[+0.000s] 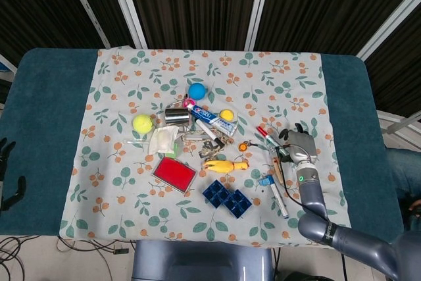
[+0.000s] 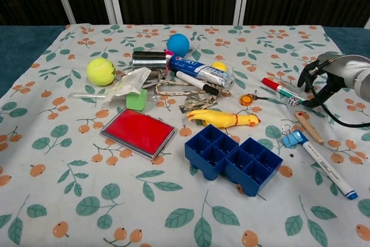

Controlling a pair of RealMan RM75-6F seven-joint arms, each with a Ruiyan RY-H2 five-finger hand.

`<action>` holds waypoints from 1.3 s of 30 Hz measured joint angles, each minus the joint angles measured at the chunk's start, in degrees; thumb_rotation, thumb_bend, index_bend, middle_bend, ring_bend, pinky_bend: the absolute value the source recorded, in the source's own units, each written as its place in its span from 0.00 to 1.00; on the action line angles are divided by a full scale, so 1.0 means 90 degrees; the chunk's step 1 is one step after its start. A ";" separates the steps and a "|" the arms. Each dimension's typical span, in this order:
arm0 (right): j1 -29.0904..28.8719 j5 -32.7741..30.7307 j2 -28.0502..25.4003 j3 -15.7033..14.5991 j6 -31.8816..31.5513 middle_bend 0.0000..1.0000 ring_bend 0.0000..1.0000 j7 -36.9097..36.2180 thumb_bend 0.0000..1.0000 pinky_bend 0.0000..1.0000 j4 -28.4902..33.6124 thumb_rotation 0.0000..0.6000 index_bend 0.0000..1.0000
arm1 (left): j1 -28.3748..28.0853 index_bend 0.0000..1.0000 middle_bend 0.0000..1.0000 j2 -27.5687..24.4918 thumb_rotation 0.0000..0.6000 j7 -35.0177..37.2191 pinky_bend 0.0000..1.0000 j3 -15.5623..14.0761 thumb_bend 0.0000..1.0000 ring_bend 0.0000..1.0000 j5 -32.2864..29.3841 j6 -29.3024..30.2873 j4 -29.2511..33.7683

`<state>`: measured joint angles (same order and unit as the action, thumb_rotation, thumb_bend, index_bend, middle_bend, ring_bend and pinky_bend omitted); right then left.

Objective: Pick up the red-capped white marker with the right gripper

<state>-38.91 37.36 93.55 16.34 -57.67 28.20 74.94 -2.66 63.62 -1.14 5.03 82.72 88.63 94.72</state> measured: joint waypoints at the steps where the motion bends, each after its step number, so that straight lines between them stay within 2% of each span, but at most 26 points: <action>1: -0.0010 -0.0011 0.0018 0.0003 0.0004 0.39 0.10 0.0001 0.34 0.21 -0.0036 1.00 0.39 | 0.0000 0.00 0.00 -0.0001 1.00 0.0004 0.07 0.0003 0.49 0.06 -0.0004 0.0000 0.0000; 25: -0.0103 -0.0046 0.0324 -0.0043 0.0106 0.51 0.20 0.0015 0.38 0.21 -0.0555 1.00 0.47 | -0.0009 0.00 0.00 -0.0004 1.00 -0.0001 0.07 0.0014 0.49 0.06 -0.0037 -0.0022 -0.0007; 39: -0.0110 -0.0074 0.0347 -0.0049 0.0111 0.54 0.24 0.0118 0.40 0.21 -0.0603 1.00 0.49 | -0.0006 0.00 0.00 -0.0011 1.00 -0.0007 0.07 0.0019 0.49 0.06 -0.0043 -0.0013 0.0012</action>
<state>-39.90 36.69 96.67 15.90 -56.67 29.26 69.51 -2.71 63.52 -1.20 5.21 82.33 88.51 94.82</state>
